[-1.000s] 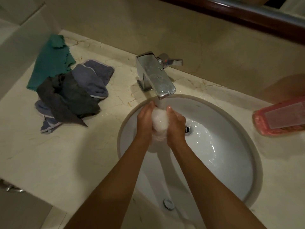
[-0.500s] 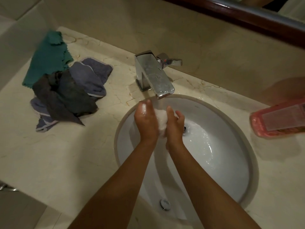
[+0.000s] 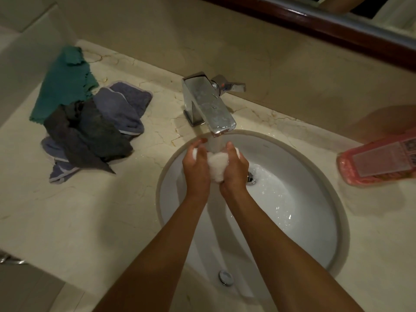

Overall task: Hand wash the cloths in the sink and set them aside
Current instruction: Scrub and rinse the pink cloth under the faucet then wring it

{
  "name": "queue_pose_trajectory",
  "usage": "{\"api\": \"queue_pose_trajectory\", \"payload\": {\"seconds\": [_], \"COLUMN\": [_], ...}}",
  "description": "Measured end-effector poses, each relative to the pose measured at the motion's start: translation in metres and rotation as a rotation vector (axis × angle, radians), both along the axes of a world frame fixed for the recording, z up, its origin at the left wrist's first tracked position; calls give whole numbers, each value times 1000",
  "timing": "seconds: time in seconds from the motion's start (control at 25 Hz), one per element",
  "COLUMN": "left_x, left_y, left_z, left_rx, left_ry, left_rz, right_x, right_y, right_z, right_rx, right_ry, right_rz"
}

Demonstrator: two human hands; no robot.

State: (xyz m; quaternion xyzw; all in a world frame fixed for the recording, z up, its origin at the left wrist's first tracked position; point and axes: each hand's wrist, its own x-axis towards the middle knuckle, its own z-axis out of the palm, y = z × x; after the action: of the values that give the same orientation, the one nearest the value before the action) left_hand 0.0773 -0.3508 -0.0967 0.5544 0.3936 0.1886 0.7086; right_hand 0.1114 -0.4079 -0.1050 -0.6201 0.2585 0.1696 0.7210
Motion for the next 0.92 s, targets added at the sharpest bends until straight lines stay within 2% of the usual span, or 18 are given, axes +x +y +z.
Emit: {"api": "queue_pose_trajectory", "payload": {"seconds": [0.2,0.36,0.52,0.64,0.72,0.8,0.92], "left_x": [-7,-9,-14,-15,-12,-7,-7], "left_y": [0,3,16,15,16,17,11], "left_z": [-4,-6,-5,0,3,5,6], "left_rx": [103,98,-67,-381,-509,-437,-67], "left_ry": [24,58,193,321,293,268,280], "left_rz": [13,-84,-159,-155,-211,-254,-178], "right_x": [-1,6,10,3,-8,-14,-9], "right_y": [6,10,6,2,-1,-6,-9], "right_z": [-2,1,6,5,2,1,5], "right_rx": [-164,-261,-168,-106,-53,62,-6], "right_ry": [-78,-38,-25,-132,-198,-161,37], "right_rz": [45,-55,-117,-37,7,25,127]}}
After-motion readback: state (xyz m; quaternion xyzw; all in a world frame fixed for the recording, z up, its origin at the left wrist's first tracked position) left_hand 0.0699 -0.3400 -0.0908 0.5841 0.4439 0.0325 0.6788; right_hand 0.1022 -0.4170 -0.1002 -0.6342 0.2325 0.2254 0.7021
